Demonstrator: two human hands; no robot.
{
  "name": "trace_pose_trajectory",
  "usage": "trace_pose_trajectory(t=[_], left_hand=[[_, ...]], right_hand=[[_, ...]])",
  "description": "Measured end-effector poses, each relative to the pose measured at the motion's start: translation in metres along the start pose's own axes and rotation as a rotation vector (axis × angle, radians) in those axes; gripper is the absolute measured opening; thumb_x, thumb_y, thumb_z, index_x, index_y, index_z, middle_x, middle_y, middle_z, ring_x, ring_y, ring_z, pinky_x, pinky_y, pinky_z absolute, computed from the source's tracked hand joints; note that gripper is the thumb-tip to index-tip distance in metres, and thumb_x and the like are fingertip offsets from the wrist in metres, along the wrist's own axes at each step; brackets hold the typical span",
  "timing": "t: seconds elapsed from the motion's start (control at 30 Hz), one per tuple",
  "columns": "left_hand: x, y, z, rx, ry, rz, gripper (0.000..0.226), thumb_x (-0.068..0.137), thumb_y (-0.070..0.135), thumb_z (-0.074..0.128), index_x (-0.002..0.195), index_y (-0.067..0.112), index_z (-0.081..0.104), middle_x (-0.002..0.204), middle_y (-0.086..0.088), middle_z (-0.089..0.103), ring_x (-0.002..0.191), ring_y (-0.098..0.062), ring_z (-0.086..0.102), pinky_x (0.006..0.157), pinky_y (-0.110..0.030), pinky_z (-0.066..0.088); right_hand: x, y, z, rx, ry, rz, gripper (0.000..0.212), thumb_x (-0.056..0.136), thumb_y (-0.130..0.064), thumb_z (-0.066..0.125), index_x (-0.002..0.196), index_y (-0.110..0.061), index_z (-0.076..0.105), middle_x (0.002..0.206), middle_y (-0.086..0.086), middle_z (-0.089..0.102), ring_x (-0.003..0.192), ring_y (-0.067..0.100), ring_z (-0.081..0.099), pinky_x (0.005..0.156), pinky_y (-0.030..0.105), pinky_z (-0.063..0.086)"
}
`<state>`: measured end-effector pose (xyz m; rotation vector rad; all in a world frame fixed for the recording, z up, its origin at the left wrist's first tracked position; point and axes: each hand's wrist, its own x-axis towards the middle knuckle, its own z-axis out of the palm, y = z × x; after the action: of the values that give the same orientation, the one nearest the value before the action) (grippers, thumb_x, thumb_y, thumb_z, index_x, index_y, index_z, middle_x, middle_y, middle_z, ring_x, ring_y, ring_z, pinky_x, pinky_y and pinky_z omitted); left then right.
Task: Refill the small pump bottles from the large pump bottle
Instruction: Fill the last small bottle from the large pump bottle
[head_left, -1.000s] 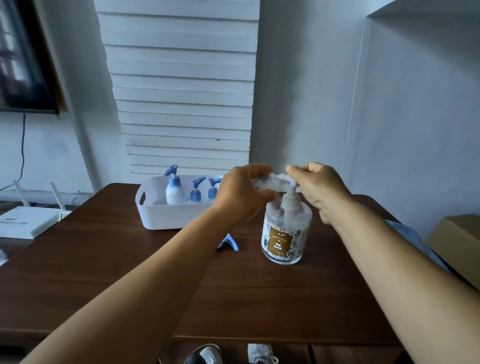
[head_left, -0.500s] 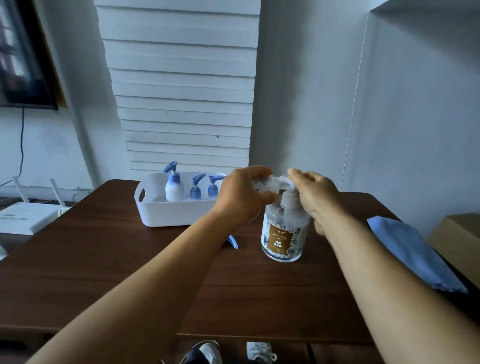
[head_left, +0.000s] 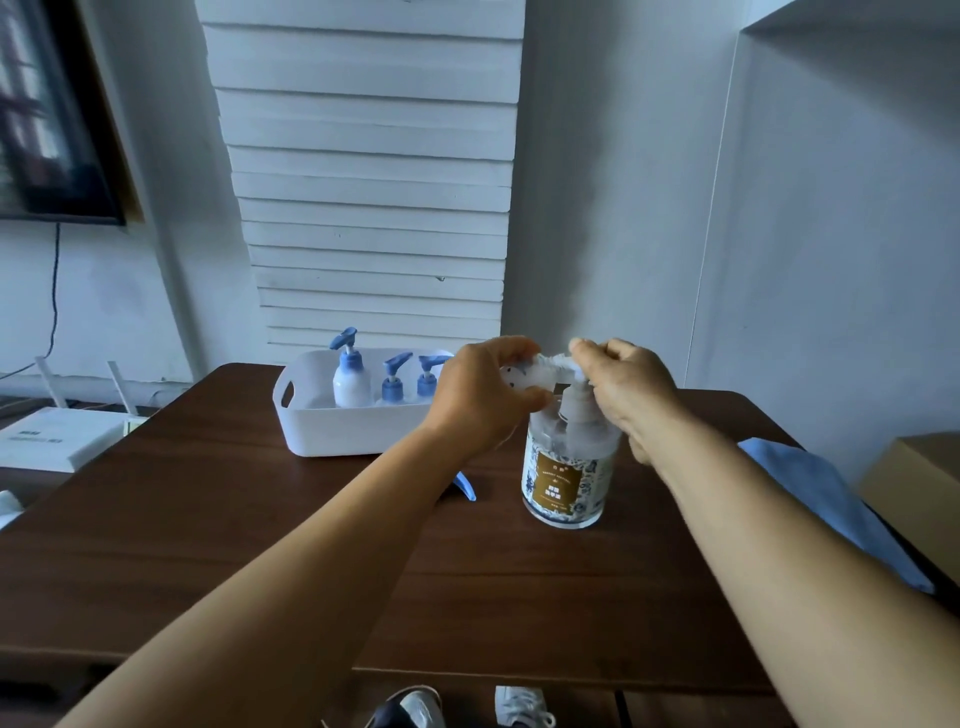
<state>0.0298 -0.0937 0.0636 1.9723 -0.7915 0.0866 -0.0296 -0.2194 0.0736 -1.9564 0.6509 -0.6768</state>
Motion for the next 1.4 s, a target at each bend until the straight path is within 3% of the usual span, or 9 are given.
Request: trace_pose_trajectory(t=[0.1,0.17,0.33,0.53,0.8,1.03,1.23,1.4], left_hand=[[0.003,0.006,-0.003,0.0,0.007,0.024,0.048,0.074,0.022,0.077,0.119,0.023,0.061,0.107,0.01,0.065,0.092,-0.006,0.058,0.079,-0.014,0.037],[0.003,0.005,-0.001,-0.004,0.004,0.024,0.049,0.074,0.022,0.077,0.12,0.024,0.061,0.105,0.012,0.064,0.091,-0.004,0.057,0.077,-0.012,0.037],[0.0,-0.004,0.005,-0.008,-0.002,0.004,0.049,0.073,0.021,0.078,0.119,0.023,0.061,0.11,0.01,0.066,0.088,-0.003,0.057,0.067,-0.003,0.035],[0.004,0.005,-0.001,0.014,-0.001,0.039,0.049,0.073,0.024,0.077,0.119,0.025,0.061,0.104,0.013,0.064,0.09,-0.004,0.057,0.077,-0.013,0.038],[0.004,0.001,-0.002,-0.007,-0.001,0.005,0.05,0.072,0.024,0.078,0.119,0.023,0.061,0.103,0.013,0.063,0.094,-0.007,0.059,0.079,-0.015,0.038],[0.002,-0.004,0.006,-0.011,-0.012,-0.002,0.052,0.072,0.021,0.079,0.121,0.021,0.061,0.108,0.009,0.066,0.09,-0.005,0.058,0.078,-0.013,0.038],[0.007,0.002,-0.001,0.015,0.004,0.036,0.049,0.073,0.024,0.078,0.119,0.023,0.062,0.101,0.013,0.064,0.086,-0.004,0.056,0.062,-0.004,0.035],[0.003,-0.003,0.004,0.008,-0.009,0.008,0.051,0.071,0.021,0.079,0.119,0.021,0.062,0.106,0.009,0.067,0.091,-0.006,0.06,0.077,-0.014,0.039]], right_hand=[[0.006,-0.012,-0.009,-0.058,-0.035,-0.032,0.032,0.094,-0.037,0.05,0.076,-0.011,0.059,0.078,0.002,0.059,0.081,0.018,0.054,0.066,0.028,0.04],[0.005,-0.007,-0.005,-0.086,0.026,-0.044,0.031,0.093,-0.038,0.049,0.075,-0.014,0.056,0.075,0.001,0.059,0.081,0.02,0.055,0.069,0.03,0.043],[-0.003,0.01,0.009,-0.014,0.084,0.015,0.035,0.09,-0.04,0.049,0.066,-0.016,0.05,0.067,-0.001,0.054,0.07,0.017,0.049,0.057,0.029,0.037],[0.001,0.0,-0.004,0.058,0.057,-0.015,0.029,0.091,-0.037,0.053,0.074,-0.014,0.057,0.067,-0.004,0.056,0.065,0.01,0.05,0.054,0.023,0.038],[0.001,-0.006,-0.004,0.103,0.003,0.052,0.027,0.09,-0.041,0.056,0.087,-0.014,0.06,0.077,-0.005,0.058,0.07,0.006,0.05,0.057,0.024,0.037],[-0.003,0.012,0.009,0.148,0.106,0.056,0.03,0.088,-0.042,0.058,0.071,-0.018,0.052,0.073,-0.002,0.058,0.07,0.013,0.053,0.051,0.024,0.036],[0.004,-0.004,-0.009,0.069,0.021,0.014,0.028,0.089,-0.041,0.057,0.078,-0.015,0.054,0.076,-0.003,0.058,0.069,0.007,0.051,0.055,0.023,0.038],[-0.001,0.009,0.006,0.083,0.075,0.045,0.028,0.089,-0.043,0.055,0.078,-0.016,0.055,0.078,0.0,0.06,0.075,0.014,0.056,0.054,0.025,0.039]])
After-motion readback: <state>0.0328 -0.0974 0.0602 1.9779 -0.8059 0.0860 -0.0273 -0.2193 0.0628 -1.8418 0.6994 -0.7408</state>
